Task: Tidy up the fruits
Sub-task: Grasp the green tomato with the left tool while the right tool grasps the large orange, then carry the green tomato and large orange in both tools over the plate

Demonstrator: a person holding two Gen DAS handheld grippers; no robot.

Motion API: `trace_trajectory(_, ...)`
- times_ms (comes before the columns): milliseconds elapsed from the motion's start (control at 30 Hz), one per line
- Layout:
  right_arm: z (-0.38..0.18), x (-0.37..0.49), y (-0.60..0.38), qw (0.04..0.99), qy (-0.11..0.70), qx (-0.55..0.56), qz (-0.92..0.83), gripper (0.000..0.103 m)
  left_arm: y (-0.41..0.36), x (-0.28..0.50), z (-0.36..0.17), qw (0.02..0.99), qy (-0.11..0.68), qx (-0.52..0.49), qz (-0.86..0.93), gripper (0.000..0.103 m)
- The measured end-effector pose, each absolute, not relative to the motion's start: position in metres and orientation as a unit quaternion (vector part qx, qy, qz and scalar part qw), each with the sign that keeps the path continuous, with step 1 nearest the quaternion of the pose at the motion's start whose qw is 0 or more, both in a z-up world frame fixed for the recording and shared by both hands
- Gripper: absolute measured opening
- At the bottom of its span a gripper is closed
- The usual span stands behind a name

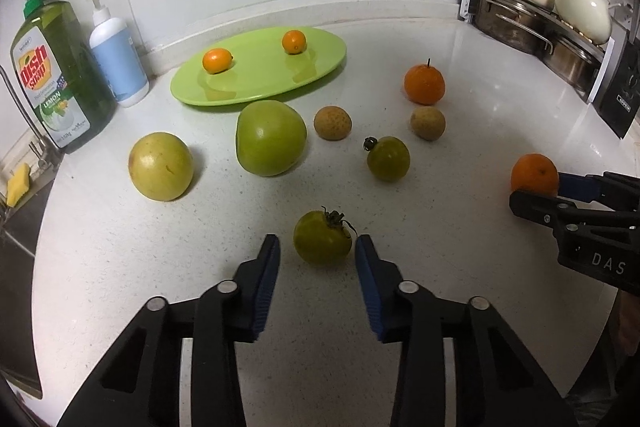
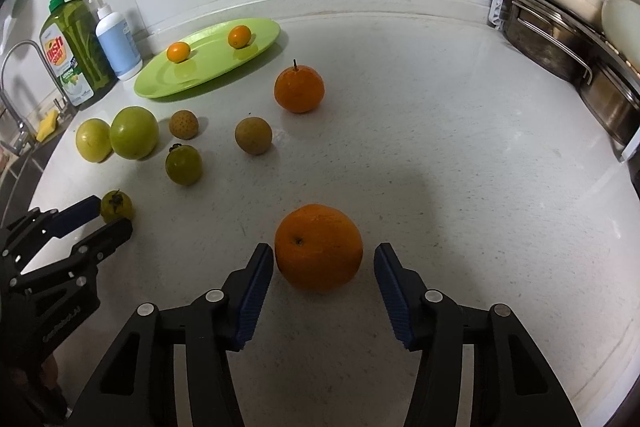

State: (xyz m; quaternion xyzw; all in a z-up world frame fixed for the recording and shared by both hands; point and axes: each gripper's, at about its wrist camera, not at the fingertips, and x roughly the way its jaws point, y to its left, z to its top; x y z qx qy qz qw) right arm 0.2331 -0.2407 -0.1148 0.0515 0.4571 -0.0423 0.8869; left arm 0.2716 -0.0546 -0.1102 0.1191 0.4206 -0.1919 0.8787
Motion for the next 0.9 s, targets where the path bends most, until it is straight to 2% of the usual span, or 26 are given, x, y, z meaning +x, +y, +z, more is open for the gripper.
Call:
trace_trajectory(167, -0.115, 0.234, -0.241, 0.887, 0.456, 0.053, -0.039, 0.043, -0.055, 0.272, -0.110, 0.878, 0.421, 0.117, -0.196, 0.030)
trace_trajectory(900, -0.095, 0.229, -0.225, 0.902, 0.429, 0.040, -0.018, 0.043, -0.045, 0.266, -0.084, 0.890, 0.397, 0.099, -0.202, 0.030)
